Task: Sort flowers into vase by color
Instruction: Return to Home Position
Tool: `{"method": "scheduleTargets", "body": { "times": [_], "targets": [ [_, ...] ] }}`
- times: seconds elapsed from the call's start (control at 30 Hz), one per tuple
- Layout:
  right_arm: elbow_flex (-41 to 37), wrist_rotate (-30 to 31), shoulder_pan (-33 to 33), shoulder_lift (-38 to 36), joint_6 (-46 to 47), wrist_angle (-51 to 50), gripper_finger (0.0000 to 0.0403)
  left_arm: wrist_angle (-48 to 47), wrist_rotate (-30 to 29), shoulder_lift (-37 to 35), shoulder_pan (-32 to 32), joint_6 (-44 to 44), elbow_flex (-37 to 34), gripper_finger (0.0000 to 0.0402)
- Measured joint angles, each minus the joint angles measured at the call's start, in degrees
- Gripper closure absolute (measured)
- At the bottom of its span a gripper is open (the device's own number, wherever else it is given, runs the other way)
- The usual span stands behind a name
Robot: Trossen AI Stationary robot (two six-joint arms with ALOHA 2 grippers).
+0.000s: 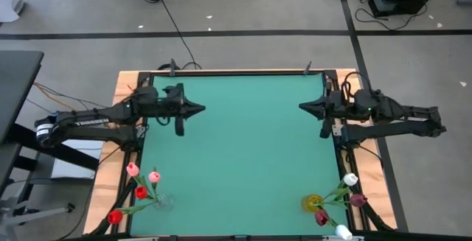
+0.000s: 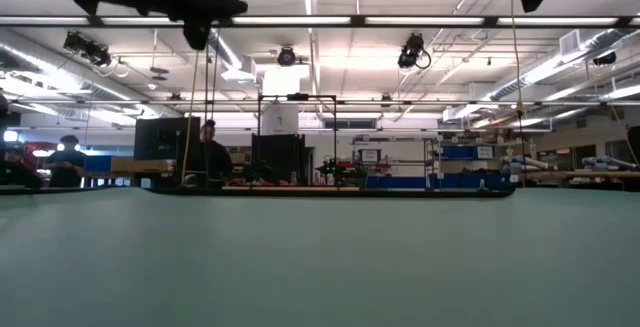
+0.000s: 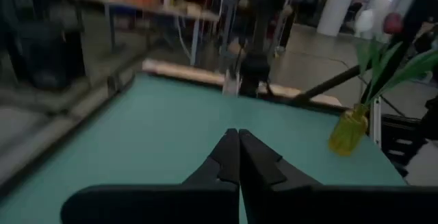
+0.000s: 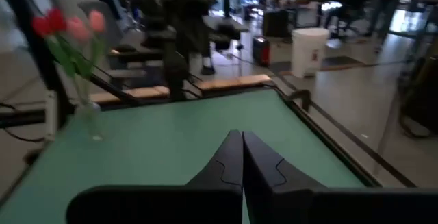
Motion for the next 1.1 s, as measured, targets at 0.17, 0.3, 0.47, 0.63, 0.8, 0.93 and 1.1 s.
{"method": "scheduleTargets", "body": {
  "times": [0.17,0.3,0.47,0.63,0.8,0.93,1.1],
  "targets": [
    [0.99,0.64,-0.01,-4.25,-1.42,-4.57,0.0400,-9.75,-4.23,-8.50,-1.09,3.06,2.42,0.0400],
    [2.96,0.66,0.00,-7.94,0.01,-9.95,0.0401,-20.29,-7.25,-17.34,-1.10,3.55,3.02,0.0400],
    [1.99,0.64,0.00,-8.48,-0.83,-11.04,0.0402,-22.89,-7.89,-20.44,-2.34,5.39,0.13,0.0400],
    [-1.37,0.21,0.00,-9.01,-1.04,-9.93,0.0402,-1.05,-9.07,-19.34,-4.89,0.53,-13.90,0.0401],
    [-9.08,-5.21,-0.07,-12.18,2.12,-2.82,0.0402,9.97,-12.57,-18.27,-8.11,-2.52,-20.01,0.0401],
    [-19.00,-6.41,-0.29,-12.97,5.84,14.29,0.0402,5.47,-12.92,-19.99,-11.44,3.33,-18.51,0.0401],
    [-26.20,-4.70,-0.28,-12.79,7.57,19.78,0.0402,-0.68,-16.75,-24.53,-11.29,6.30,-18.45,0.0401]
  ]
}}
